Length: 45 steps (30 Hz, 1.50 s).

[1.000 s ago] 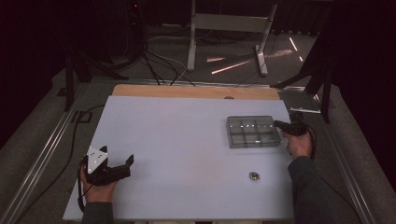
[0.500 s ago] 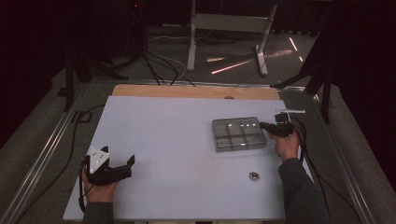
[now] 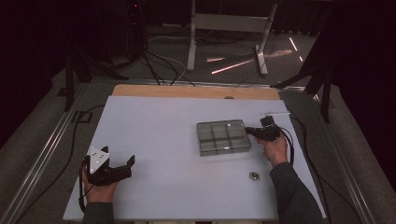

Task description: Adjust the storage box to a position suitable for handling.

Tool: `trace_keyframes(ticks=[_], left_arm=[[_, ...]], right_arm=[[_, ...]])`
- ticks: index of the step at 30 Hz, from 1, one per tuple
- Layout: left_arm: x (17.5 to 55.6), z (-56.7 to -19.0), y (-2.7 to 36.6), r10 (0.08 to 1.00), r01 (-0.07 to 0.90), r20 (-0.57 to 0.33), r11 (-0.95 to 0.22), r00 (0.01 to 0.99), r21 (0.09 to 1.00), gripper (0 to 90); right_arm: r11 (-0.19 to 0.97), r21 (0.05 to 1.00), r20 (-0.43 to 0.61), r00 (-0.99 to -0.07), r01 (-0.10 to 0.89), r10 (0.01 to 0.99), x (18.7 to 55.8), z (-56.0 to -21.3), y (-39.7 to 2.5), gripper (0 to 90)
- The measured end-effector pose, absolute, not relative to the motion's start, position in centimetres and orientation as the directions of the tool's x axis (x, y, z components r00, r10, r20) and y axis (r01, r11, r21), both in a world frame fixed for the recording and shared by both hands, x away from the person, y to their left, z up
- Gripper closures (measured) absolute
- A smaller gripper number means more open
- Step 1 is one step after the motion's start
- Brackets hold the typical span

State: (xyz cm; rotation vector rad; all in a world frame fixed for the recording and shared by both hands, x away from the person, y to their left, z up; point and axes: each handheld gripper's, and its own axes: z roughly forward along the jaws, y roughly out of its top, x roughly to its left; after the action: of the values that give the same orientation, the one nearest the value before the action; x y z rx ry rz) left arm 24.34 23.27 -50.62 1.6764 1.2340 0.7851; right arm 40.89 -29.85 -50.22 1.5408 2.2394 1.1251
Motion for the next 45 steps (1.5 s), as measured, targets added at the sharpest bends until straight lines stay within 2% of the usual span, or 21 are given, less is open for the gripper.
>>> trace_keyframes(ticks=[20, 27, 32, 39, 40, 45], left_arm=[[24.5, -50.8, 22.9, 0.95, 0.395, -0.009, -0.121, 0.312, 0.911, 0.5], [24.5, -50.9, 22.9, 0.949, 0.396, -0.004, -0.128, 0.315, 0.909, 0.5], [24.3, -50.9, 22.9, 0.948, 0.392, -0.001, -0.131, 0.319, 0.91, 0.5], [24.3, -50.8, 23.1, 0.949, 0.393, -0.006, -0.124, 0.314, 0.911, 0.5], [24.3, -50.8, 23.1, 0.949, 0.393, -0.006, -0.124, 0.314, 0.911, 0.5], [24.3, -50.8, 23.0, 0.95, 0.391, -0.003, -0.126, 0.313, 0.912, 0.5]], right_arm=[[0.34, 0.676, 0.191, -0.601, 0.654, 0.776, 36.2, -50.3, -22.8, 90.0], [0.357, 0.683, 0.169, -0.613, 0.637, 0.772, 35.7, -50.4, -21.7, 89.2], [0.349, 0.691, 0.159, -0.604, 0.633, 0.781, 35.7, -50.3, -21.8, 85.5], [0.303, 0.722, 0.113, -0.539, 0.621, 0.835, 35.4, -49.1, -23.4, 60.3], [0.303, 0.722, 0.113, -0.539, 0.621, 0.835, 35.4, -49.1, -23.4, 60.3], [0.264, 0.776, 0.116, -0.542, 0.573, 0.832, 34.5, -47.9, -24.9, 25.9]])
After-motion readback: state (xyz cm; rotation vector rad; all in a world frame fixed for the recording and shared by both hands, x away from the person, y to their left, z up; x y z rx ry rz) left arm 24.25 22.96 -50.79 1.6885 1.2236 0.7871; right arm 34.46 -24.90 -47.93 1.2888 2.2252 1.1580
